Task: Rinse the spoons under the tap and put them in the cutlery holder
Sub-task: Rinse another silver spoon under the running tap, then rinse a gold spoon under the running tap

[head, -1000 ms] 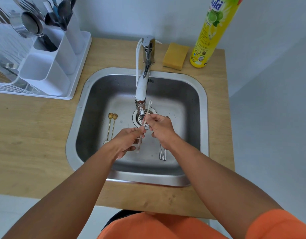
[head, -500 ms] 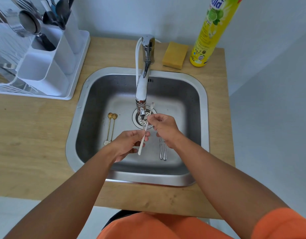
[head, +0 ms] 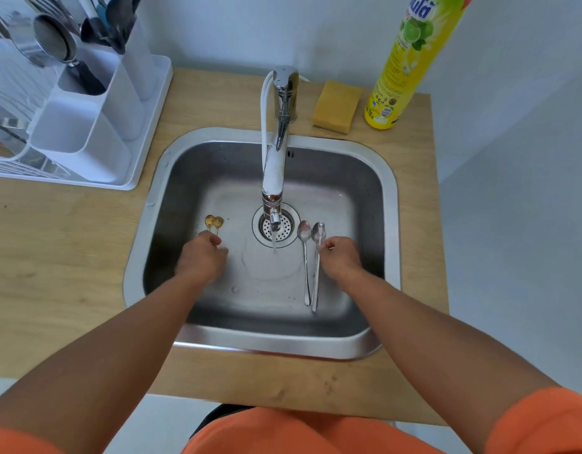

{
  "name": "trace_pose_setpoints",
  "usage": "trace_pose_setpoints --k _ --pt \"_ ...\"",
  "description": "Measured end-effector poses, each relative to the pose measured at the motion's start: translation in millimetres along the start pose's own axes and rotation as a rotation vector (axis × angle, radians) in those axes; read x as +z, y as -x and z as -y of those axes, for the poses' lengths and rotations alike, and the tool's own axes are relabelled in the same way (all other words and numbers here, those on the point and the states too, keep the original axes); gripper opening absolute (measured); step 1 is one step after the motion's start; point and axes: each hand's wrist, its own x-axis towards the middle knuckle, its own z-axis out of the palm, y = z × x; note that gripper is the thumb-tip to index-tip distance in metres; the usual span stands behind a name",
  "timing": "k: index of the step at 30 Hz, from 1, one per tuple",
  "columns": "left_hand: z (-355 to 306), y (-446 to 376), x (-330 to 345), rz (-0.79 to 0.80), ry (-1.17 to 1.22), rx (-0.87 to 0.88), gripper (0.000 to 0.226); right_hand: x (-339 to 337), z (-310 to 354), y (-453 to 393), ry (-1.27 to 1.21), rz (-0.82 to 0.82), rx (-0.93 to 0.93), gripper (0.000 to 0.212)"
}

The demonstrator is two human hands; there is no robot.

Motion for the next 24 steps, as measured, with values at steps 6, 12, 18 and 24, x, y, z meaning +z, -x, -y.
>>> trace_pose_setpoints --k 6,12,18,24 --pt "4 -4 5 -0.031 -0.135 -0.017 0.016 -2 -6 1 -0.006 -0.032 0.082 0.027" --pt "8 -3 10 -0.016 -0.209 -0.080 0.024 -3 -7 -3 0.002 -0.065 0.107 0.025" --pt "4 1 9 0.007 -0.345 -0.127 0.024 -1 -4 -6 0.005 -0.098 0.123 0.024" --pt "-2 11 13 0.099 -0.381 -0.116 0.024 1 0 -8 0.001 -0.118 0.132 0.020"
